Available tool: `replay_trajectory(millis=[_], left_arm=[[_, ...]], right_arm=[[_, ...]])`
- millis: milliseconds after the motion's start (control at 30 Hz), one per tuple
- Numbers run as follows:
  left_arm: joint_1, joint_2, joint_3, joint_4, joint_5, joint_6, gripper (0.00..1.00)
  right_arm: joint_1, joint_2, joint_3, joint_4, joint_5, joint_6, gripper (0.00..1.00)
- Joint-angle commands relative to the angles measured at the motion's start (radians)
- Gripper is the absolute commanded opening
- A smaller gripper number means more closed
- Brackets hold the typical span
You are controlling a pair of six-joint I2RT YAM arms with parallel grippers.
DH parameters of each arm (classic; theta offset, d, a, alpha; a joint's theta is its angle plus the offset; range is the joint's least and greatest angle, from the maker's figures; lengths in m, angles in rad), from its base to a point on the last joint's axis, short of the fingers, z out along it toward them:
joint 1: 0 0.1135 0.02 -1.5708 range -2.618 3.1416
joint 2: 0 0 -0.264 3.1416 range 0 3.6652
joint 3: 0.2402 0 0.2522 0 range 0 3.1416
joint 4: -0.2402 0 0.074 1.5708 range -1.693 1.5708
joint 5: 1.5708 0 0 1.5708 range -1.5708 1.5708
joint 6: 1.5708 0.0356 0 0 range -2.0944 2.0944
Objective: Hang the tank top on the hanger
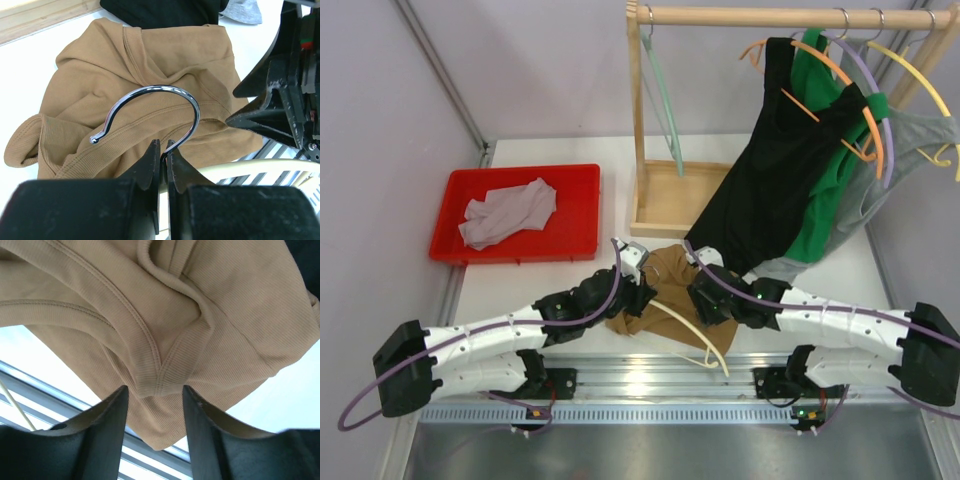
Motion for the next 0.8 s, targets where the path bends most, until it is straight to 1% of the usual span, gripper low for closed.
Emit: replay_trajectory(millis=[0, 100, 200, 300, 367, 433, 667, 767], left_arm=[[-0.002, -0.030, -0.008, 0.051, -0.003, 0.007, 0.00], [-0.004, -0.030, -0.008, 0.052, -0.002, 0.006, 0.00], [-0.004, -0.029, -0.009, 0.054, 0.001, 0.004, 0.00], [-0.004, -0.029, -0.011, 0.054, 0.001, 0.006, 0.00], [-0.005, -0.029, -0.012, 0.054, 0.001, 0.006, 0.00], [-0.005, -0.030, -0.012, 0.051, 0.001, 0.006, 0.00], [-0.004, -0.033, -0.009, 0.045, -0.003, 0.007, 0.00], [-0.004, -0.033, -0.006, 0.043, -0.003, 0.010, 0.00]], right_arm=[[0.028, -0.023, 0.045, -0.010, 0.045, 0.032, 0.44], [0.046, 0.011, 0.045, 0.002, 0.036, 0.039, 0.36], [0.072, 0.036, 0.052, 0.011, 0.036, 0.055, 0.34], [0.076, 0.075, 0.060, 0.007, 0.042, 0.071, 0.35], [0.076, 0.088, 0.062, -0.001, 0.059, 0.088, 0.40], [0.076, 0.103, 0.066, -0.016, 0.082, 0.108, 0.43], [0.076, 0.129, 0.083, -0.048, 0.157, 0.145, 0.43], [0.077, 0.163, 0.094, -0.059, 0.178, 0.144, 0.42]])
